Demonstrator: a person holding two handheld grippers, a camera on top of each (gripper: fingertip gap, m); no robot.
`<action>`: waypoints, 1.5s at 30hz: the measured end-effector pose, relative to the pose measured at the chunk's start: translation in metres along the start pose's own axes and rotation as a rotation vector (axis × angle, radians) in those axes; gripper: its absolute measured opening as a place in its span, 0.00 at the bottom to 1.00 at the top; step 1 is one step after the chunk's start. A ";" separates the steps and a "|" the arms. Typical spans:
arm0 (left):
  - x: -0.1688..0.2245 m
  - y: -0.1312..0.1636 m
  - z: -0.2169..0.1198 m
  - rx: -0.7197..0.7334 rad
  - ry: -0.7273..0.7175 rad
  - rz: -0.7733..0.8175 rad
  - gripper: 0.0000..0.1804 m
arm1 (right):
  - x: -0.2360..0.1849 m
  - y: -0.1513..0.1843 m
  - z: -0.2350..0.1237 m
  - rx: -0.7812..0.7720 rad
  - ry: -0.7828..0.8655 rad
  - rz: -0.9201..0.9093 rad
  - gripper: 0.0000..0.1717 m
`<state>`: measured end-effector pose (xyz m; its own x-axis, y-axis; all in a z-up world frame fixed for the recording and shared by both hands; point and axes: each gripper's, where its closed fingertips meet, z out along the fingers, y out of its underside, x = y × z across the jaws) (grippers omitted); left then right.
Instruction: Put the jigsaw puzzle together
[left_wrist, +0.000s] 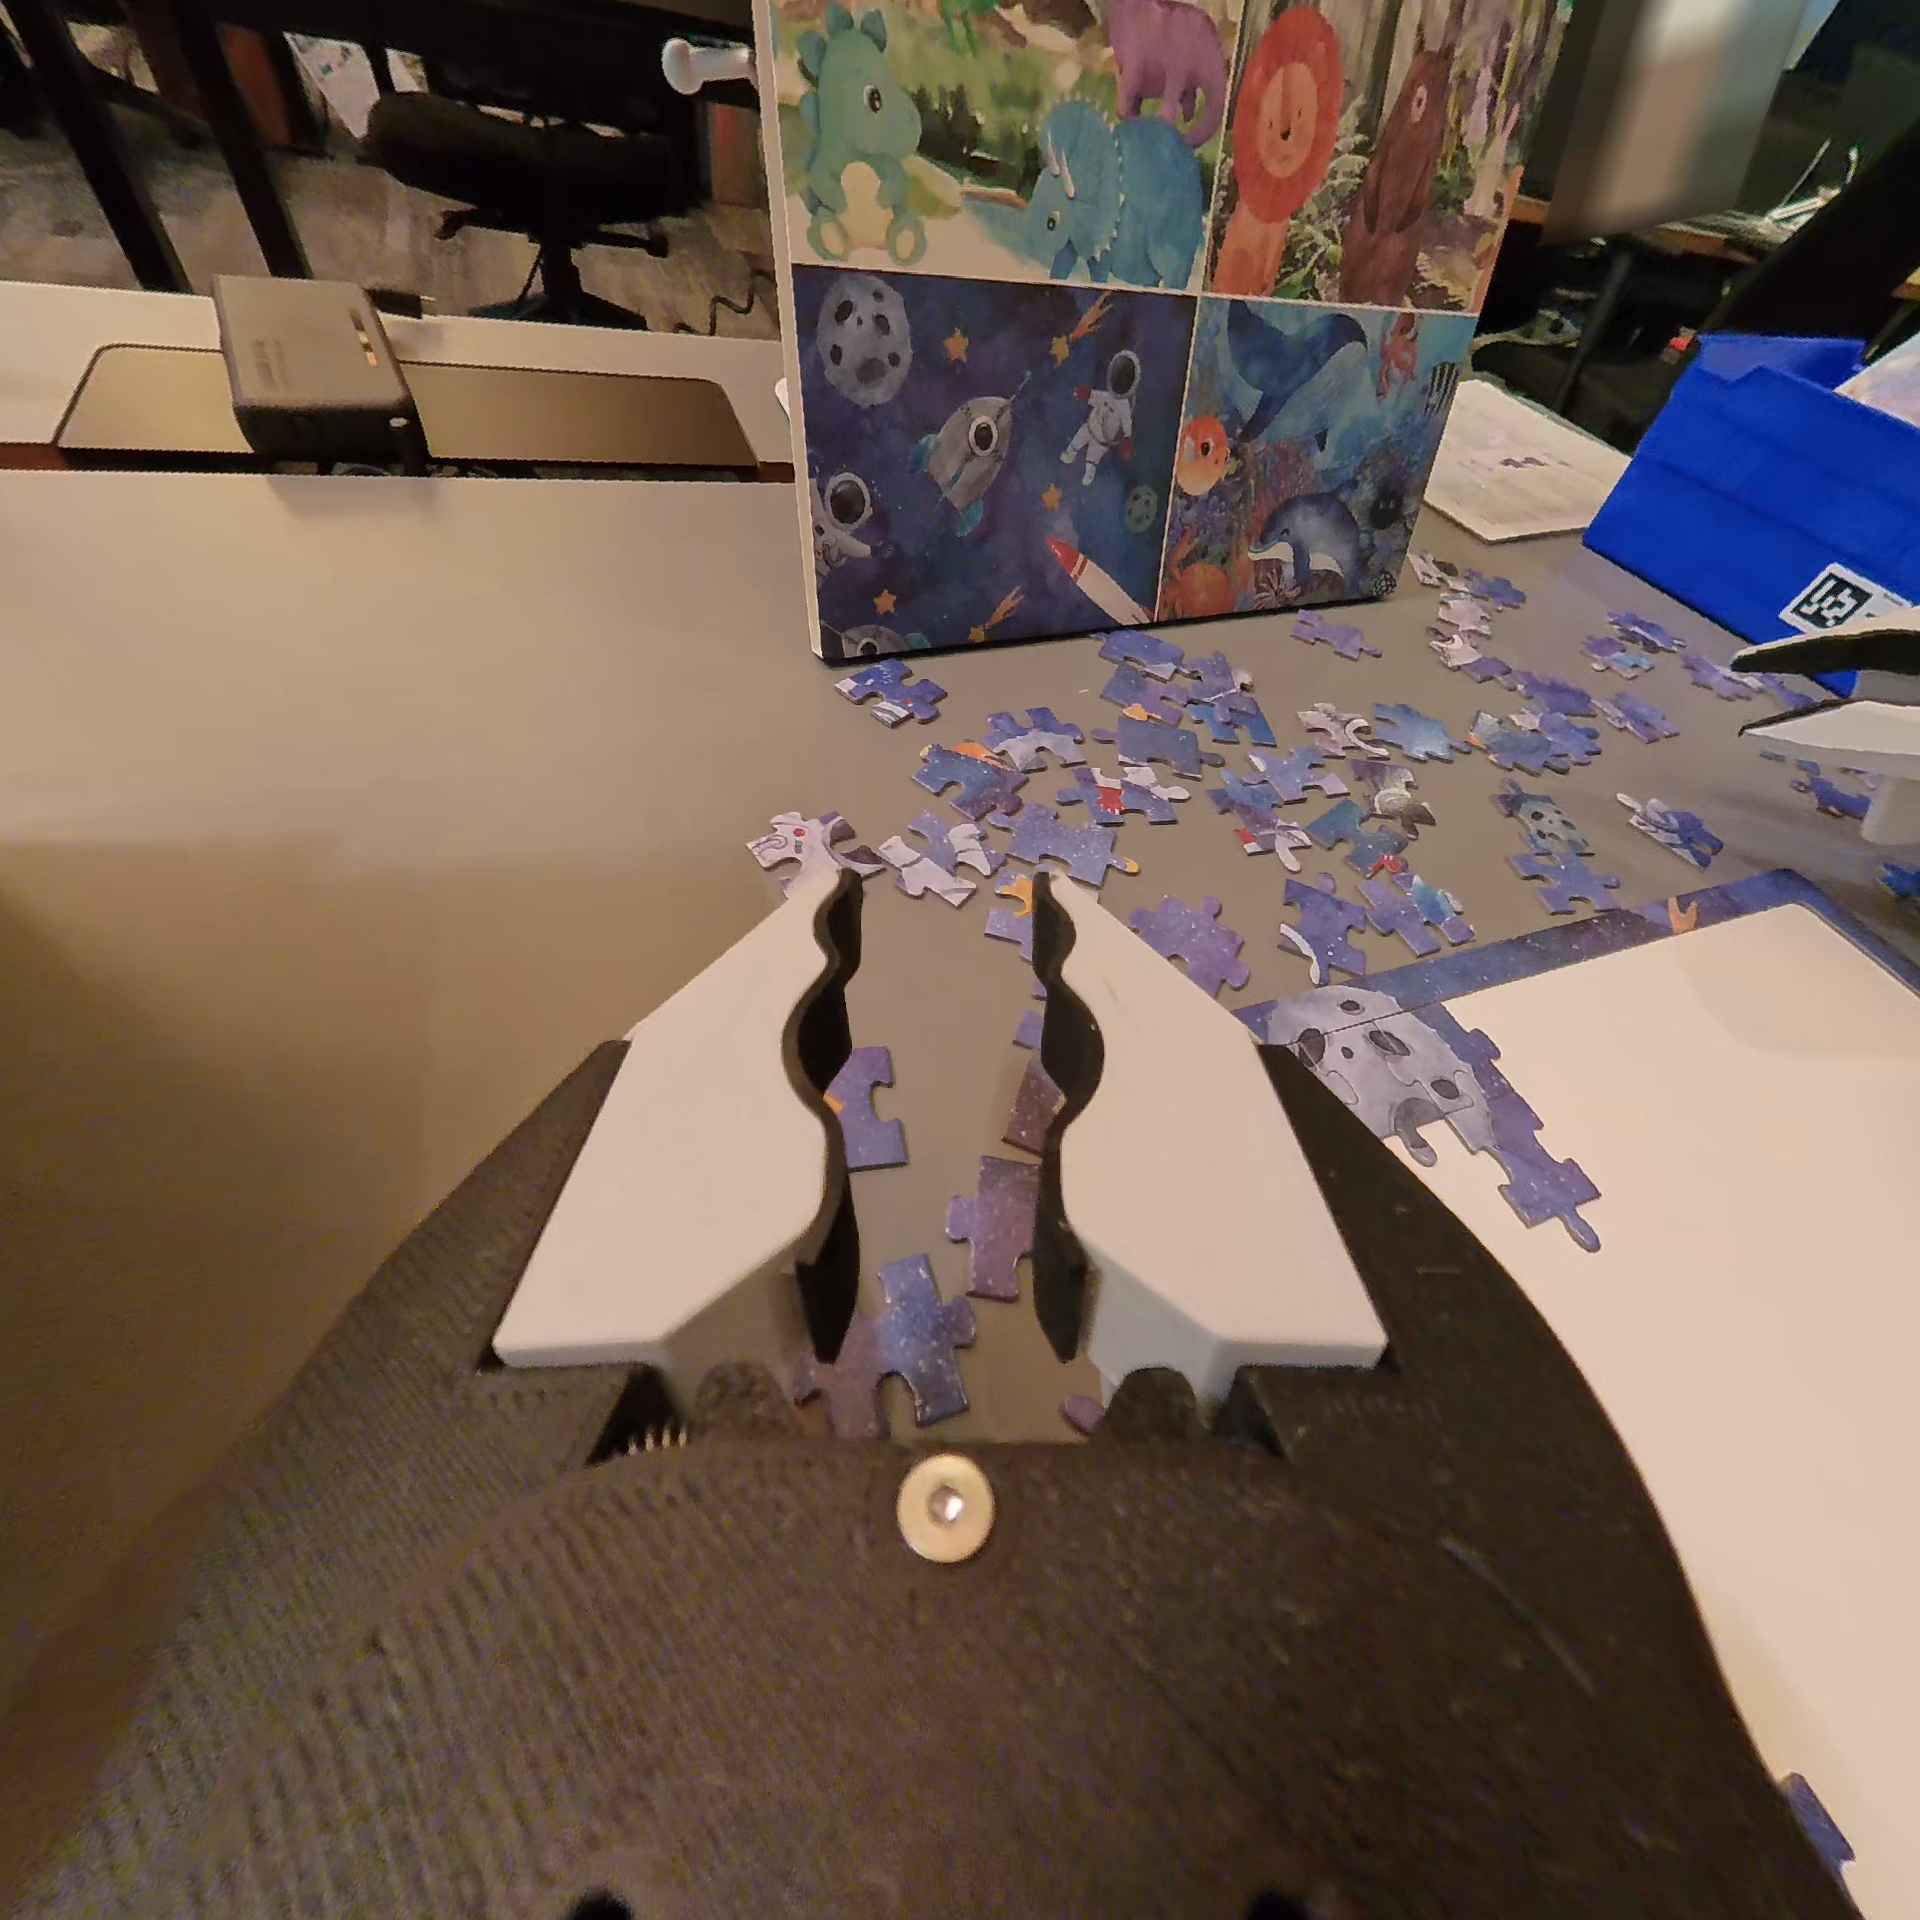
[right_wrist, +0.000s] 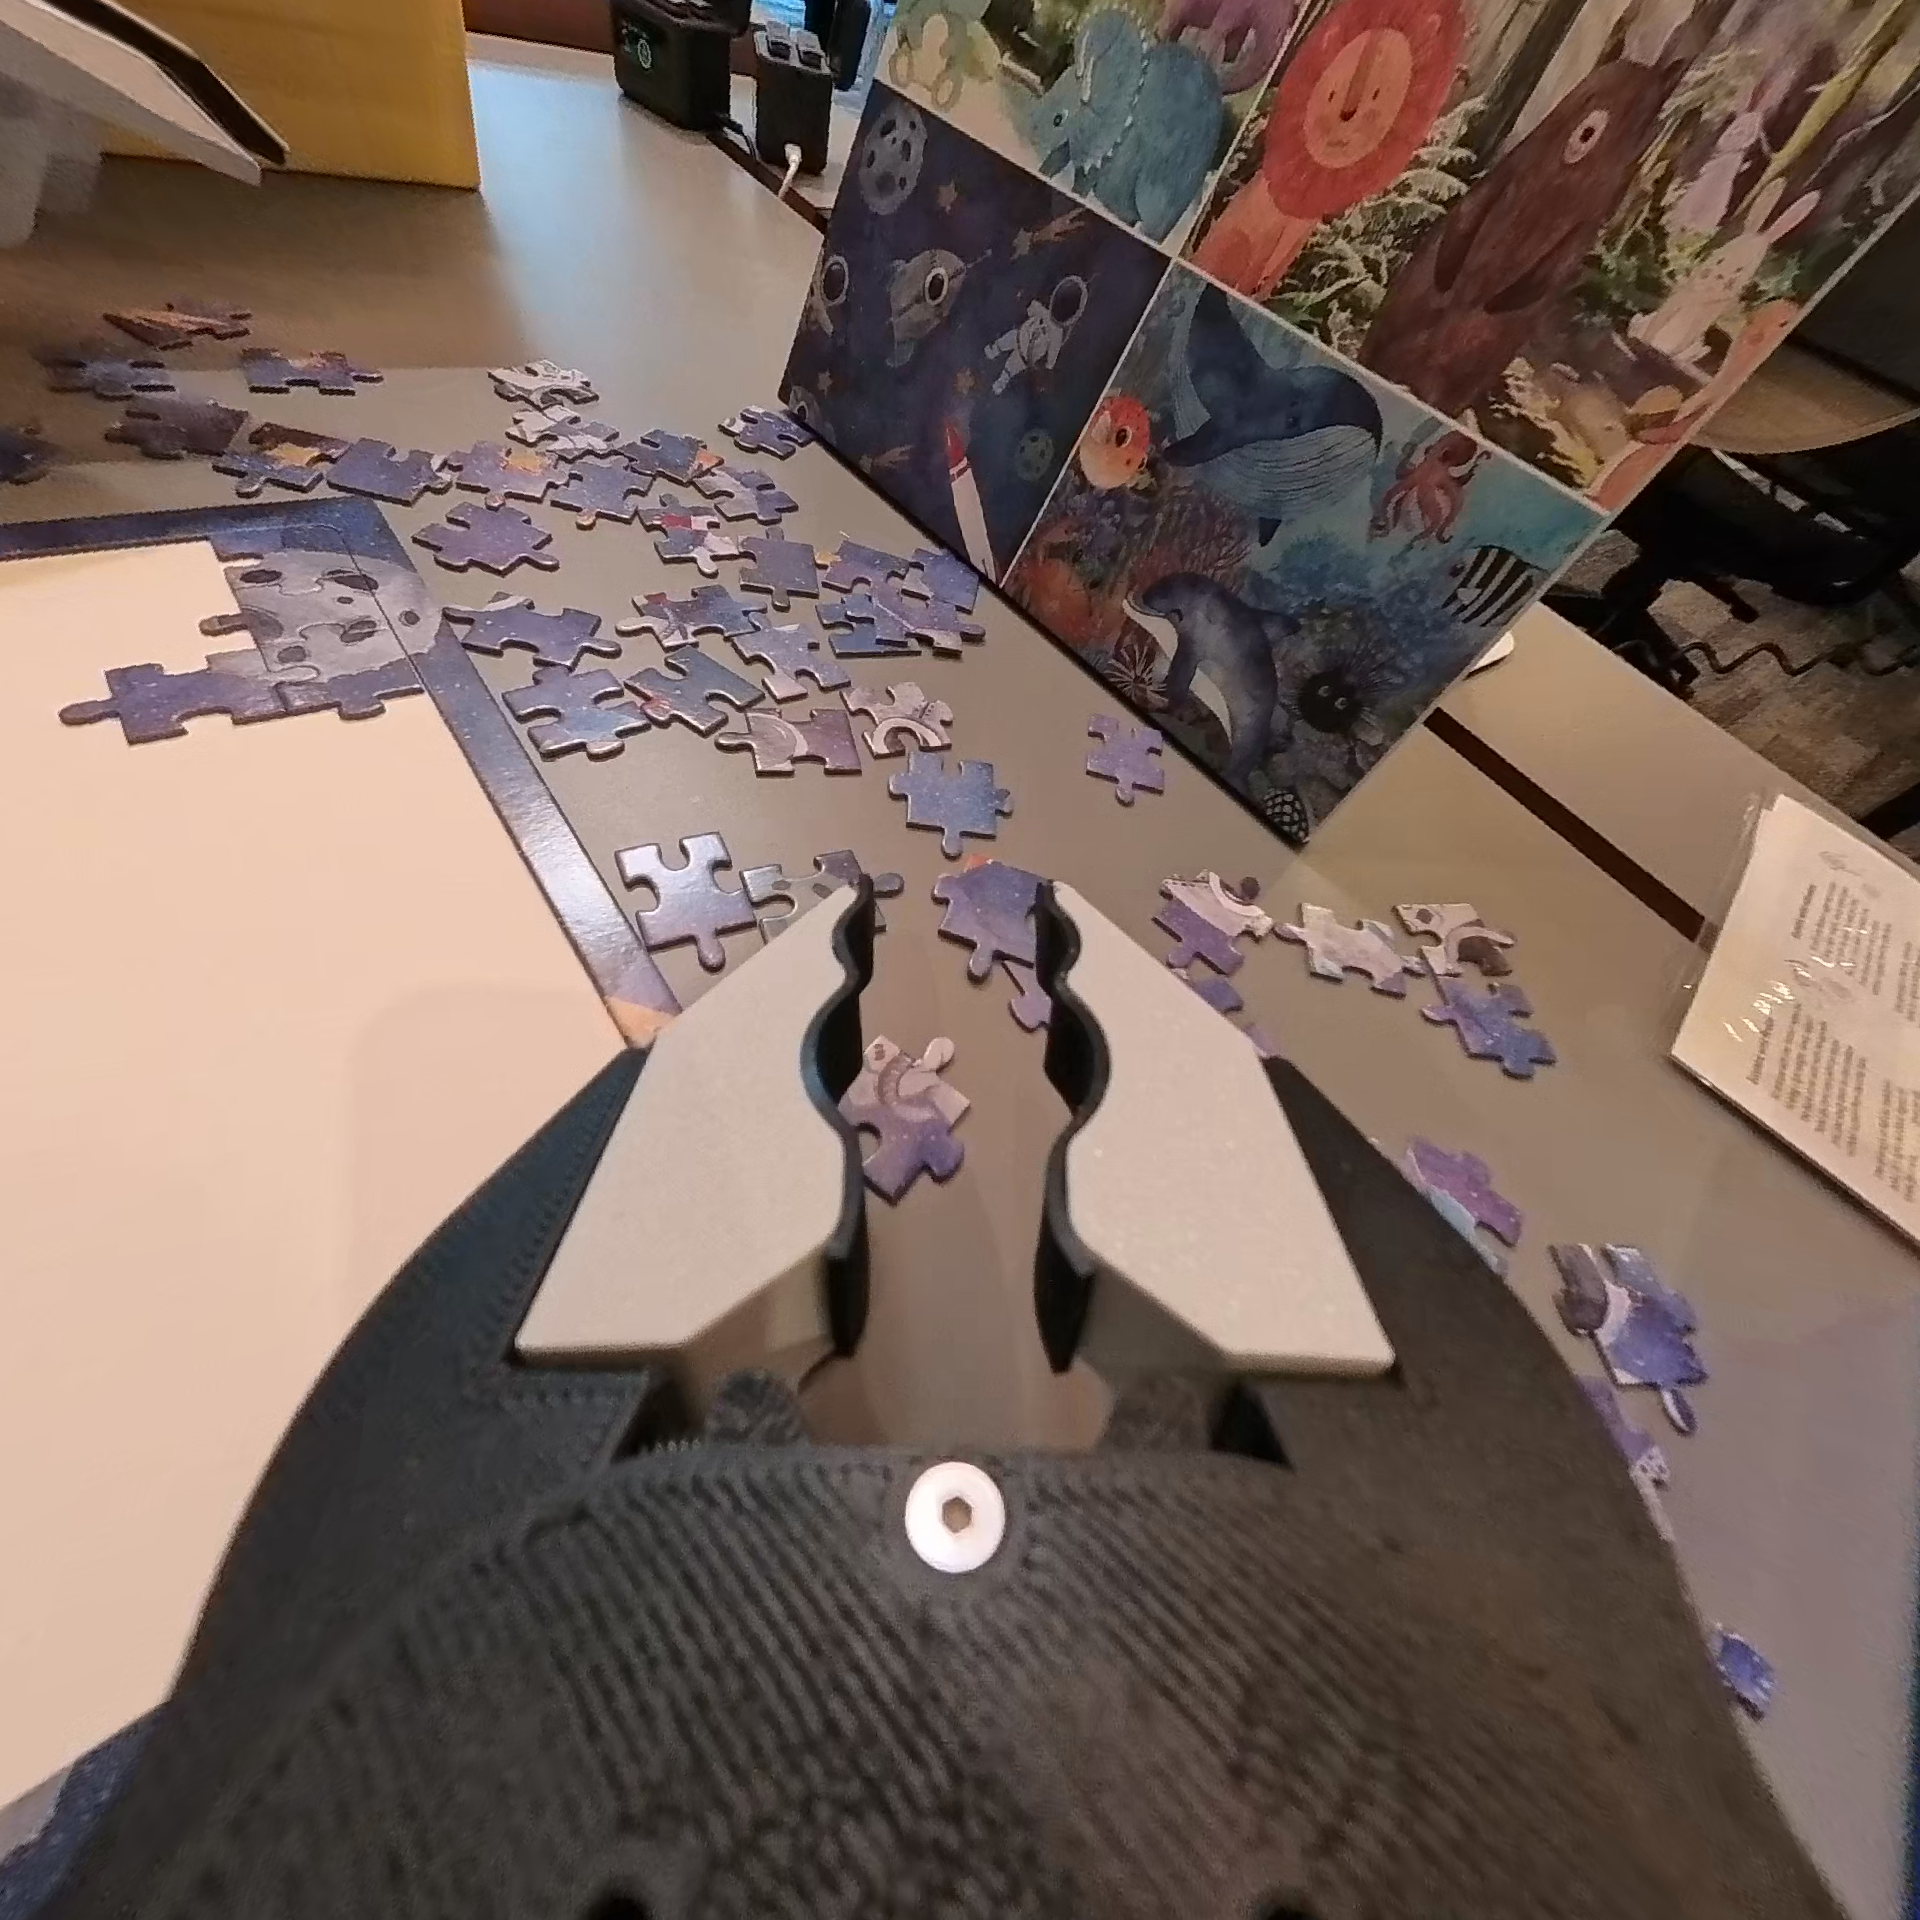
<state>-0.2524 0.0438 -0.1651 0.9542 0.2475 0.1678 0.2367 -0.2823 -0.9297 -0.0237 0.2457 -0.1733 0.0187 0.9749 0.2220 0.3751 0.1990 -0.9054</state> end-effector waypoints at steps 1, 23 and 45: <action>0.000 0.000 0.000 -0.002 0.000 -0.002 0.17 | 0.000 0.000 0.000 0.002 0.001 0.002 0.17; 0.001 0.002 0.002 -0.016 0.002 0.010 0.14 | 0.057 -0.022 -0.044 0.104 0.174 0.052 0.00; 0.004 0.005 0.004 -0.036 0.016 0.013 0.12 | 0.055 -0.025 -0.045 0.141 0.134 0.127 0.02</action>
<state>-0.2481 0.0469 -0.1699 0.9600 0.2290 0.1610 0.2302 -0.3188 -0.9194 0.0099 0.2901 -0.1217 0.1841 0.9728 0.1407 0.2293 0.0966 -0.9686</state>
